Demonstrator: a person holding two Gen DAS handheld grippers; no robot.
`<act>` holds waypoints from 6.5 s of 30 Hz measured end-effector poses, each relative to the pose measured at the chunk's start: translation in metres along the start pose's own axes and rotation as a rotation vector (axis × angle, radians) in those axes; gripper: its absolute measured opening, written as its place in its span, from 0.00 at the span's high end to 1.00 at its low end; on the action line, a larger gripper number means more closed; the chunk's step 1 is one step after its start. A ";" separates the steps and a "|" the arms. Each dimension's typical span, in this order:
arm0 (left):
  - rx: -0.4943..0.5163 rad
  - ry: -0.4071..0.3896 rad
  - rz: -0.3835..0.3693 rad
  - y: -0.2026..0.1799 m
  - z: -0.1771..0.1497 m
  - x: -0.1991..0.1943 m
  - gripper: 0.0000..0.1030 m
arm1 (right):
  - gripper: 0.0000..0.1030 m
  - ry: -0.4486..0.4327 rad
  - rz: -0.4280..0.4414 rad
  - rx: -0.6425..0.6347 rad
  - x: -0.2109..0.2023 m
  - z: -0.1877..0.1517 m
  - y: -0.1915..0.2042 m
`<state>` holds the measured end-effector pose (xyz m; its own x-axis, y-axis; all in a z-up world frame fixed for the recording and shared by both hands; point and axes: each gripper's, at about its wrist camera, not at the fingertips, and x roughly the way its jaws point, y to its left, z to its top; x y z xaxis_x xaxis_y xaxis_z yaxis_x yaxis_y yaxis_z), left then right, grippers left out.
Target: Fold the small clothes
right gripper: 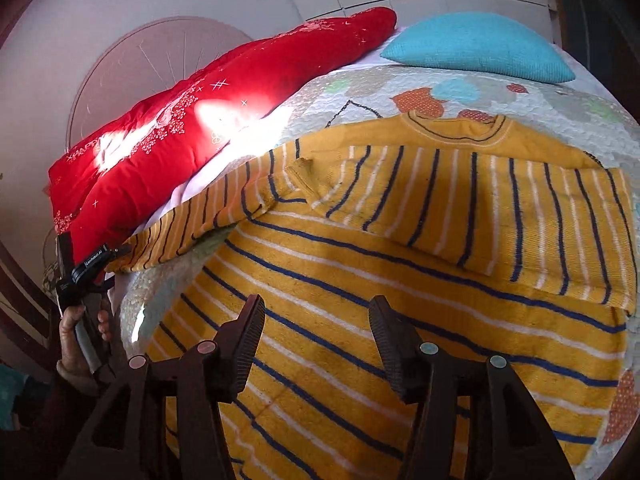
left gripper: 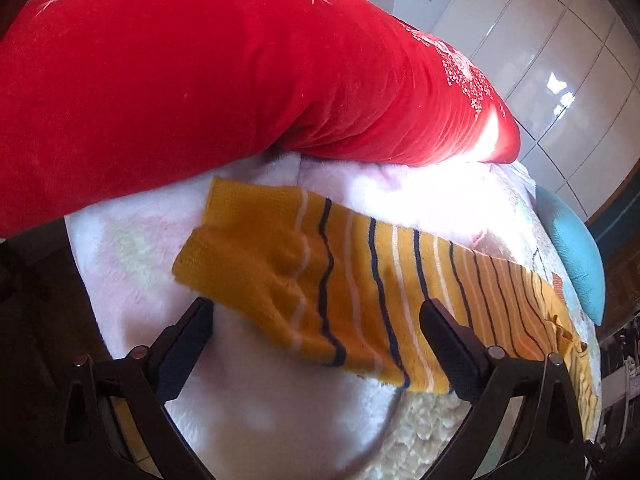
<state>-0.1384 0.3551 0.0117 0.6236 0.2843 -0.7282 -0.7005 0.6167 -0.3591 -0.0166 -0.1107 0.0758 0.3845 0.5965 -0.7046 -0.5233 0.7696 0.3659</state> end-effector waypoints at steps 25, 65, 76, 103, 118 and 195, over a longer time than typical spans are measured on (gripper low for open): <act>0.588 0.108 -0.608 -0.429 -0.087 -0.094 0.96 | 0.47 -0.310 -0.073 0.356 -0.146 -0.092 -0.147; 0.541 0.194 -0.250 -0.168 -0.125 -0.030 0.00 | 0.58 -0.157 -0.202 0.436 -0.071 -0.026 -0.177; 0.609 0.213 -0.279 -0.153 -0.147 -0.054 0.00 | 0.52 -0.061 0.011 0.497 -0.112 -0.144 -0.153; 0.399 0.452 -0.546 -0.093 -0.199 -0.099 0.81 | 0.78 0.086 0.284 0.535 -0.069 -0.224 -0.070; 0.351 0.339 -0.716 -0.149 -0.126 -0.138 0.90 | 0.90 -0.146 0.377 0.435 -0.137 -0.128 -0.078; 0.564 0.035 -0.265 -0.240 -0.067 -0.076 0.00 | 0.51 -0.029 -0.448 0.091 -0.069 0.031 -0.124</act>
<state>-0.0410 0.1360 0.1141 0.7327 0.0508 -0.6786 -0.2268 0.9584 -0.1732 0.0453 -0.2404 0.0977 0.5797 0.2053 -0.7885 -0.2323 0.9692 0.0815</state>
